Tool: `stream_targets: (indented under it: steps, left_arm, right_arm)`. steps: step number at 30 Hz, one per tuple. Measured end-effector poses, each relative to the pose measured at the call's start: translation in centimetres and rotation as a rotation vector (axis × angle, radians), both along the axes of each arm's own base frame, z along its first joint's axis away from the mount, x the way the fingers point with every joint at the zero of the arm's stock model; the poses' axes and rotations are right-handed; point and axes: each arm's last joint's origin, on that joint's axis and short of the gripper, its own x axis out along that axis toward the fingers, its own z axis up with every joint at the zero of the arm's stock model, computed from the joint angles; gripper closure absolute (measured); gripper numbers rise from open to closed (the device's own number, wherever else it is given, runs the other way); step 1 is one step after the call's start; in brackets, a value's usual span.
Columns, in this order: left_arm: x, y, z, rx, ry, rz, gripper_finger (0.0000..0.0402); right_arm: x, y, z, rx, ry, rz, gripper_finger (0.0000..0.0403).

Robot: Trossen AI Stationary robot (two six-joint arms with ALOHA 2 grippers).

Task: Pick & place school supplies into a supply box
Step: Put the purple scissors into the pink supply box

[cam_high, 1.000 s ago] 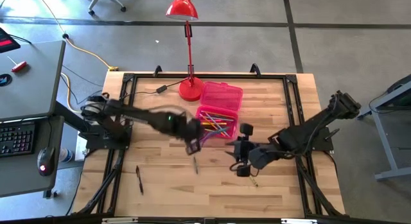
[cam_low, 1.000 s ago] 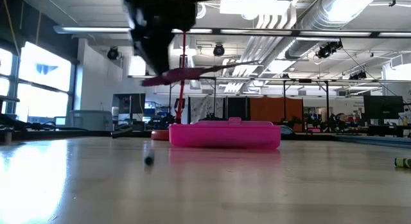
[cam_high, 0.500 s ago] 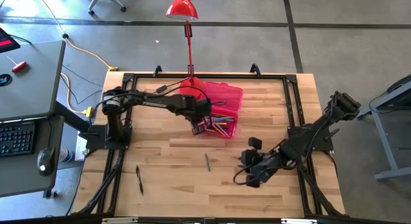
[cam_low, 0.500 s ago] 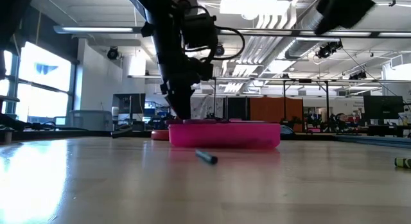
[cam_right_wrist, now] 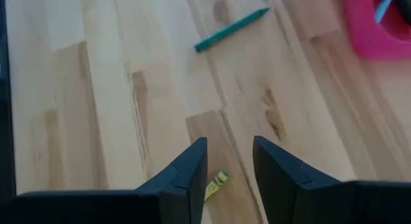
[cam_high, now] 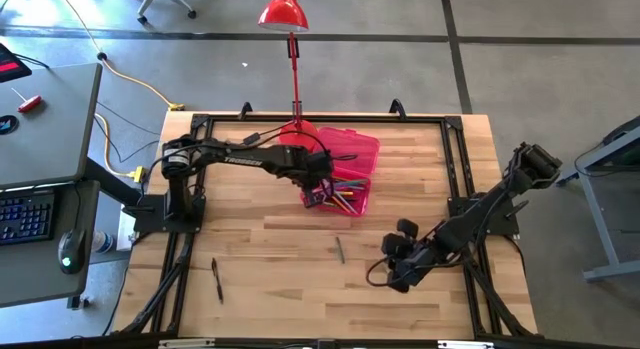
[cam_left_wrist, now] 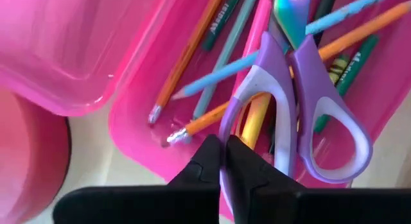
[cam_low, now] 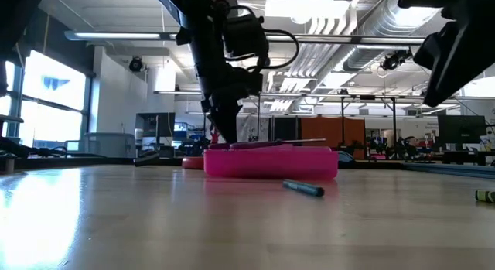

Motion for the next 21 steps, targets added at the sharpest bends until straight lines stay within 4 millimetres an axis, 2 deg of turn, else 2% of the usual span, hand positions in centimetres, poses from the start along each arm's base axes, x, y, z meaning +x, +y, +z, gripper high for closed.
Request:
stream_targets:
  steps: [4,10,17,21]
  left_arm:
    - [0.3,0.0,0.2,0.002,-0.027,-0.002,0.0364]
    - [0.3,0.0,0.2,-0.009,-0.028,-0.001,0.0364]
    - [0.4,0.0,0.3,0.002,-0.044,0.008,0.0364]
    - [0.5,0.1,0.4,-0.022,-0.075,0.075,0.0353]
  right_arm:
    - [-0.6,0.6,-0.1,-0.004,0.0,0.015,0.0299]
    - [-1.5,2.0,-0.5,-0.069,-0.094,-0.08,0.0299]
    - [-1.8,4.2,-4.1,-0.073,-0.004,-0.12,0.0299]
    - [-1.9,4.7,-5.9,-0.1,0.035,-0.14,0.0299]
